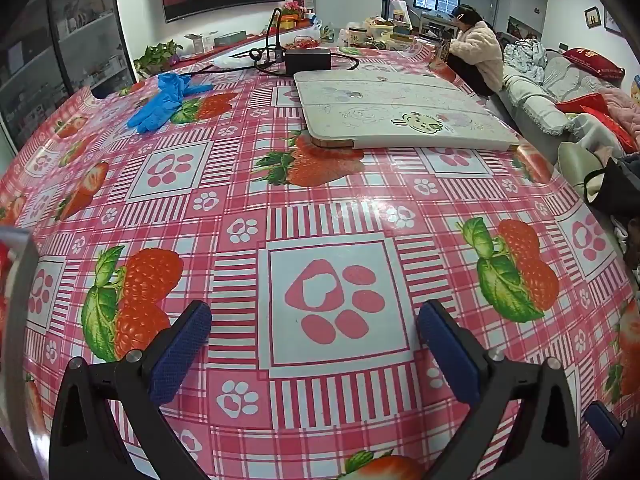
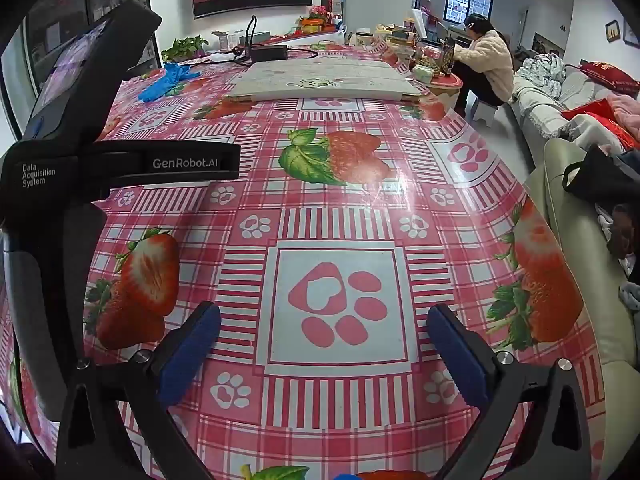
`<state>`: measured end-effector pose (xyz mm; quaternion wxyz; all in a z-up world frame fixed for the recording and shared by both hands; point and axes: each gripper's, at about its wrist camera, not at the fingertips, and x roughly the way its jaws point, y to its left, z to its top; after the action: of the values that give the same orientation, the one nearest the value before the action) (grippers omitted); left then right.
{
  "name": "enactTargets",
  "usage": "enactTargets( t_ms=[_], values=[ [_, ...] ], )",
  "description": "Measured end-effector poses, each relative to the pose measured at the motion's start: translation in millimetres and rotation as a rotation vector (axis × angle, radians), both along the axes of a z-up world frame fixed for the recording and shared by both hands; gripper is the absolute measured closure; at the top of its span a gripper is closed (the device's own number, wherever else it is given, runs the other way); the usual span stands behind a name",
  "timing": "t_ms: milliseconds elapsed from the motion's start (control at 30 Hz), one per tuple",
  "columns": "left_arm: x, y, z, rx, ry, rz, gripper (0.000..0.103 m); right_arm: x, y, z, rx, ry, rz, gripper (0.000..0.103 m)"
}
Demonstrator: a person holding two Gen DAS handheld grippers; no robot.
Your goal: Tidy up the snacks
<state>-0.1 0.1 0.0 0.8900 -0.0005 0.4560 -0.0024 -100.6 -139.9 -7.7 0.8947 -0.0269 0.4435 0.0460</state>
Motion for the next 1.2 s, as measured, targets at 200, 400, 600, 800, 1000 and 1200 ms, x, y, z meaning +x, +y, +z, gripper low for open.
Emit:
enactTargets(
  t_ms=[200,400,600,800,1000,1200],
  values=[
    [0.0,0.0,0.0,0.000,0.000,0.000,0.000,-0.1,-0.1,-0.1,0.000,0.000,0.000,0.000],
    [-0.3,-0.8,0.6,0.001,0.000,-0.001,0.000,-0.1,0.4,-0.5,-0.001,-0.001,-0.001,0.000],
    [-2.5,0.8,0.3,-0.001,0.000,-0.001,0.000,-2.6,-0.4,0.8,-0.002,-0.002,-0.001,0.000],
    [-2.5,0.8,0.3,-0.001,0.000,-0.001,0.000,-2.7,-0.6,1.0,-0.002,-0.002,-0.001,0.000],
    [-2.2,0.7,0.3,0.000,0.000,-0.001,0.000,-2.6,-0.5,1.0,-0.002,-0.002,-0.001,0.000],
    [-2.2,0.7,0.3,0.000,0.000,-0.001,0.000,-2.6,-0.6,1.0,-0.001,-0.002,0.000,0.000]
  ],
)
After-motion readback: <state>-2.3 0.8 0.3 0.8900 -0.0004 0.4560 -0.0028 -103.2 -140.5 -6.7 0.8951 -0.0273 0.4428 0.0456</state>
